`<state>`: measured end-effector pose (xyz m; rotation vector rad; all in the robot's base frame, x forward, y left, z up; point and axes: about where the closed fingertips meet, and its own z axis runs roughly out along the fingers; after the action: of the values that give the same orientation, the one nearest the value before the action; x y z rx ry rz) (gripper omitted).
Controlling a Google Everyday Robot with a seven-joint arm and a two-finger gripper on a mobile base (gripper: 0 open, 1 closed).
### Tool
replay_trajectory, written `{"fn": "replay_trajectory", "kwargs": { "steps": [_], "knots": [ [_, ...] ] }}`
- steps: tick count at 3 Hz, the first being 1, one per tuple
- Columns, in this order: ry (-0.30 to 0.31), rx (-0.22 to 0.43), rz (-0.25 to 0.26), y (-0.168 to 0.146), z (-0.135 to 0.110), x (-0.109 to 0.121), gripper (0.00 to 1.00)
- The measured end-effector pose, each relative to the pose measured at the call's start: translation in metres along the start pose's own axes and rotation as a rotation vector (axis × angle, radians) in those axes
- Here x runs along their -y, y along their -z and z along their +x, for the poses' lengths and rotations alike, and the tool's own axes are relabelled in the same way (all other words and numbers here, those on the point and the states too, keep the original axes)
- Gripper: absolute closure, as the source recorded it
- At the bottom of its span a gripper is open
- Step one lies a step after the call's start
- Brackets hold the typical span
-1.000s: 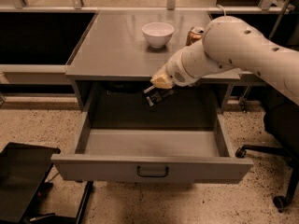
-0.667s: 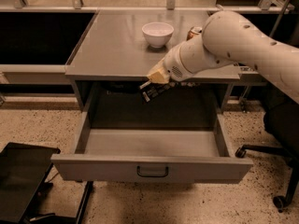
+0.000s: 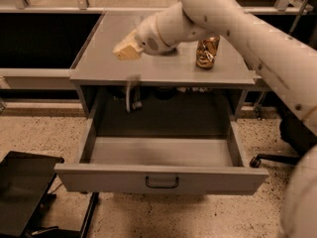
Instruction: Pick rxbar chocolate from top drawer and place on counter
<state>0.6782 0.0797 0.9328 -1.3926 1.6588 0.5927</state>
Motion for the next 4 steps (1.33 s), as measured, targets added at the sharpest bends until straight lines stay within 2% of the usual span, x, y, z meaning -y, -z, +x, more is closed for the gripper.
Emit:
{"fn": "replay_trajectory", "kwargs": {
  "steps": [1,2,3,4],
  "knots": [
    [0.026,0.108,-0.002,-0.007,-0.053,0.029,1.00],
    [0.094,0.115,0.080,0.009,-0.090,0.060,1.00],
    [0.099,0.115,0.092,0.012,-0.092,0.065,0.82],
    [0.095,0.116,0.083,0.009,-0.091,0.062,0.58]
  ]
}}
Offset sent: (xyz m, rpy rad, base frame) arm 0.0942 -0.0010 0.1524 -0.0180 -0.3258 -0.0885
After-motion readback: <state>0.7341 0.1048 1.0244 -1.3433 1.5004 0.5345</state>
